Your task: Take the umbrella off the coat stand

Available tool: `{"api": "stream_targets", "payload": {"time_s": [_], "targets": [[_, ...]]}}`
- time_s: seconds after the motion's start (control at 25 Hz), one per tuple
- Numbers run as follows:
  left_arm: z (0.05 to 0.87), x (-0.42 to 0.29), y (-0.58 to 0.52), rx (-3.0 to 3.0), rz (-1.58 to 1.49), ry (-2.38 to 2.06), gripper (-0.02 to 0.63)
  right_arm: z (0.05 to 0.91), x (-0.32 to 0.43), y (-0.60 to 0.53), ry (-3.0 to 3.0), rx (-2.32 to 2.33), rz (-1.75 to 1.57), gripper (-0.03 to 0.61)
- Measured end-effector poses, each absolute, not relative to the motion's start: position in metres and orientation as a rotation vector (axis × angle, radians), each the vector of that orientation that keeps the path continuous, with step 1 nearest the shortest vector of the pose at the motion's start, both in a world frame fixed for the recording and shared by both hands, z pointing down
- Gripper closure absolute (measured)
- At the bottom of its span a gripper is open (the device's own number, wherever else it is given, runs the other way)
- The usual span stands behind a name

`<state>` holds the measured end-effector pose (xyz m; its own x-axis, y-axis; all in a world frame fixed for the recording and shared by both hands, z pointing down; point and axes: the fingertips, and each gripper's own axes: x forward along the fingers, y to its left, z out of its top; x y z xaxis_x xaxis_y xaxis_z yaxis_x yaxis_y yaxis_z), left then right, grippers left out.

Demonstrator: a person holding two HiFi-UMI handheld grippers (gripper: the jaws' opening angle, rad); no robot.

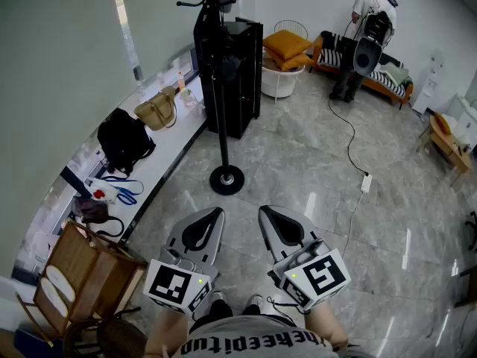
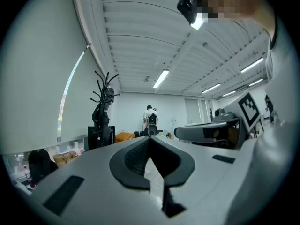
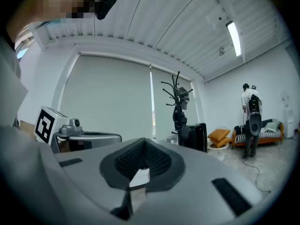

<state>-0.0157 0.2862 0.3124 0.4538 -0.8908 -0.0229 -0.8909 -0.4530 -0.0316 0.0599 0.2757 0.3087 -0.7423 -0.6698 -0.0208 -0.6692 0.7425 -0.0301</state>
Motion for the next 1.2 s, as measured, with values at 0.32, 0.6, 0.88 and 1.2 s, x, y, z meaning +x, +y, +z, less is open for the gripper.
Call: {"api": "stream_targets", "payload": {"time_s": [0.32,0.6,0.88,1.2], "targets": [[0.314,-0.035,0.283,-2.681,0.010,1.594,0.598,0.307,0.037,0.275,2.902,-1.138,-0.029,0.568],[0.314,-0.058,0.274,-2.704,0.013,1.568,0.598,0.308,0.020,0.269,2.888,-1.194,-0.030,0.568],[0.316,-0.081,0.269,-2.727,0.008,1.513,0.598,0.308,-0.004,0.266,2.858,-1.240,-0.055,0.568],[0.322,-0.117,0.263,-2.732,0.011,1.459,0.598,0.311,-0.036,0.267,2.791,-1.311,-0.031,0.568]]}}
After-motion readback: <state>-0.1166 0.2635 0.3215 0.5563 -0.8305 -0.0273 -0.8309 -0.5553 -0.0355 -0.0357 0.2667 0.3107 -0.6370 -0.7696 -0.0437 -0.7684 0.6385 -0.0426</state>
